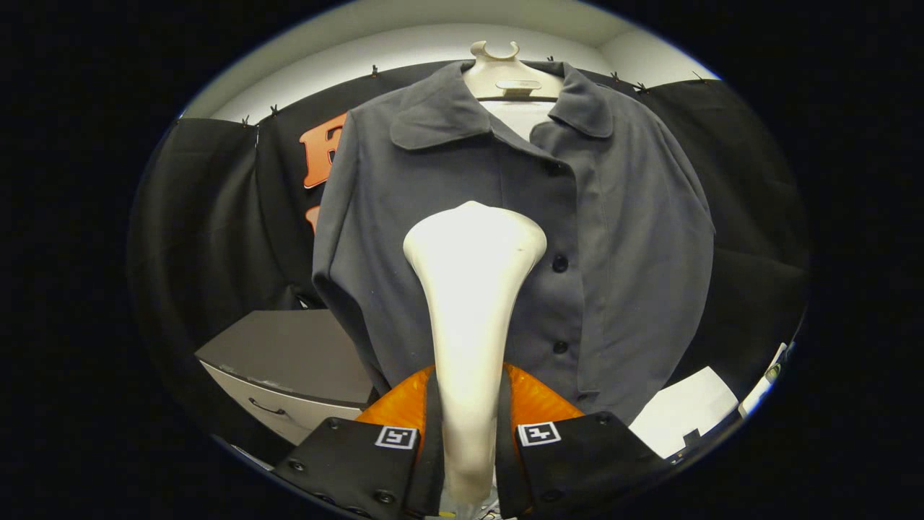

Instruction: Iron the clothes twice with a garment steamer, once on the left side and once on the right side.

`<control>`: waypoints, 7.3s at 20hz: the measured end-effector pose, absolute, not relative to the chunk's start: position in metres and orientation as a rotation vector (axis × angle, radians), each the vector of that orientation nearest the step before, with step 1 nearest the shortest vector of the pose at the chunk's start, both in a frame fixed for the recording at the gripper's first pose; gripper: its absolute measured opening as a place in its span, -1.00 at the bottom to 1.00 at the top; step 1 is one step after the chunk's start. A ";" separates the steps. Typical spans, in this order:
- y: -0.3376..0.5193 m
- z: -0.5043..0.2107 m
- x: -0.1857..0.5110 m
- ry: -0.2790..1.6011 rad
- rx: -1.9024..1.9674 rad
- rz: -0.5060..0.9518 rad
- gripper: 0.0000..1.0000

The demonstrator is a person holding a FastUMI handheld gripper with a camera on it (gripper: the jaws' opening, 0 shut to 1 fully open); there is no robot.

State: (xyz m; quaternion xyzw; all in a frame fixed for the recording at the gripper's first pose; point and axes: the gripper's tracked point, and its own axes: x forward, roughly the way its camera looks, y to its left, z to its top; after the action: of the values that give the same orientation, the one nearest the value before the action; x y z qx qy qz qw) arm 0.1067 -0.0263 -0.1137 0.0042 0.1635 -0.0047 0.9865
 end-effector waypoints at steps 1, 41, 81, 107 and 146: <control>-0.029 -0.121 0.106 0.339 0.008 -0.013 -0.26; -0.070 -0.315 0.037 0.663 0.082 -0.072 -0.26; -0.200 -0.019 0.114 0.267 -0.030 -0.026 -0.26; -0.217 -0.099 0.112 0.370 -0.004 0.012 -0.26; -0.269 -0.329 0.049 0.715 0.038 -0.029 -0.26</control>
State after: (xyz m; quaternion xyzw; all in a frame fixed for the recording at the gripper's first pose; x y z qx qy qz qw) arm 0.0489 -0.2694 -0.3286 0.0184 0.3499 -0.0141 0.9365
